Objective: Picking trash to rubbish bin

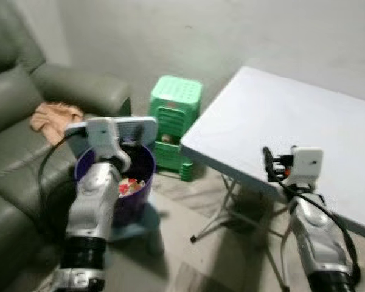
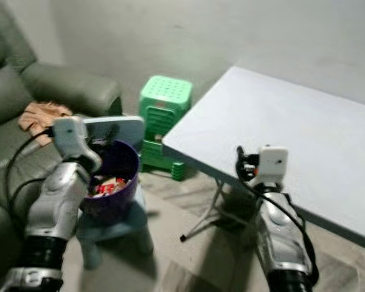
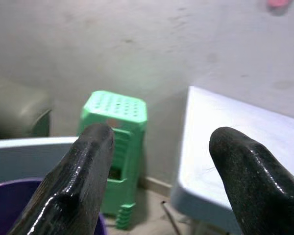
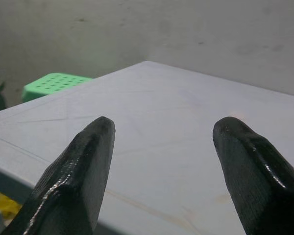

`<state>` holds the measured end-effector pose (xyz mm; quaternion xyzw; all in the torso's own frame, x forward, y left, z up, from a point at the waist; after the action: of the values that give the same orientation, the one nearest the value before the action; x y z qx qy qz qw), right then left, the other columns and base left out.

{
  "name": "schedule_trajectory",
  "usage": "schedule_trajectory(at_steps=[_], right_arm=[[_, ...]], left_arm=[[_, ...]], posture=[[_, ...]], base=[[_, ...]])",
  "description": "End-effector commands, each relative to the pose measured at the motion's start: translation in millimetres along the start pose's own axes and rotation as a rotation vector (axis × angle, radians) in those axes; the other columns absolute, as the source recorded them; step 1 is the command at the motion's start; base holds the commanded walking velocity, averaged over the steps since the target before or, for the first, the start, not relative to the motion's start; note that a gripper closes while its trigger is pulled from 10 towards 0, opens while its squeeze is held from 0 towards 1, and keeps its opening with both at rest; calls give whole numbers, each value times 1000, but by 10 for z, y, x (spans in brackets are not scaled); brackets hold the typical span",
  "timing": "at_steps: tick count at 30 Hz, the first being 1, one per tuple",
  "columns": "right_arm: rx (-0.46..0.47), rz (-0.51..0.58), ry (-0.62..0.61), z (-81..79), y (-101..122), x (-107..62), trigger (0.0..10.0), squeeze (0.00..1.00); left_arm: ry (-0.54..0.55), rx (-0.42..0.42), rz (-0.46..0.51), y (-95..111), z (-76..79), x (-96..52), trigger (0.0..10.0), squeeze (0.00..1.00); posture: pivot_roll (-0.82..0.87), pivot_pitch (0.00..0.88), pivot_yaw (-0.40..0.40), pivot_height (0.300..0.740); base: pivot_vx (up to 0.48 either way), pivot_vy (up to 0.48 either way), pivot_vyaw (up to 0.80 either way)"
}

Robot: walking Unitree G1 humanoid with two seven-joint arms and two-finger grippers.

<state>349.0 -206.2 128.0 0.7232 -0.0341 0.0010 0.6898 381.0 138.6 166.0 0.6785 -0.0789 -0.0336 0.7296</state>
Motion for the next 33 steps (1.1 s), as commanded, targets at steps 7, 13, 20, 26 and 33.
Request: schedule_trajectory(at_steps=[7,13,20,26,33], right_arm=[[7,29,-18,32,80,-9,10000,0],[9,33,-22,32,87,-32,10000,0],[13,43,-22,52,118,-37,10000,0],[10,38,-16,37,105,-31,10000,0],[-8,-13,49,-23,-97,-133,10000,0]], left_arm=[[-5,-5,-9,3,6,8,10000,0],[-16,4,-22,-39,22,0,10000,0],[-36,5,-30,-65,81,-8,10000,0],[-48,36,-37,-86,84,-16,10000,0],[-99,123,-87,-351,121,-142,10000,0]], posture=[[-14,0,-65,740],[-23,0,-64,740],[-23,0,-69,740],[-18,0,-71,740],[-13,0,-67,740]], base=[[0,0,-313],[0,0,0],[0,0,0],[0,0,0],[0,0,0]])
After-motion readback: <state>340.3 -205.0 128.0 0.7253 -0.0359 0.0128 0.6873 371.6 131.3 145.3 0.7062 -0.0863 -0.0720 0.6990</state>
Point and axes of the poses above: a point about 5 cm out from each wrist's last joint towards the gripper, its own x axis pointing out of the wrist towards the gripper, its own y axis along the axis of the wrist's last joint, z = x × y, the point moved 4 cm from there along x, pointing out of the wrist towards the gripper, and after that the axes turned 6 degrees about x, right-handed, at the moved point
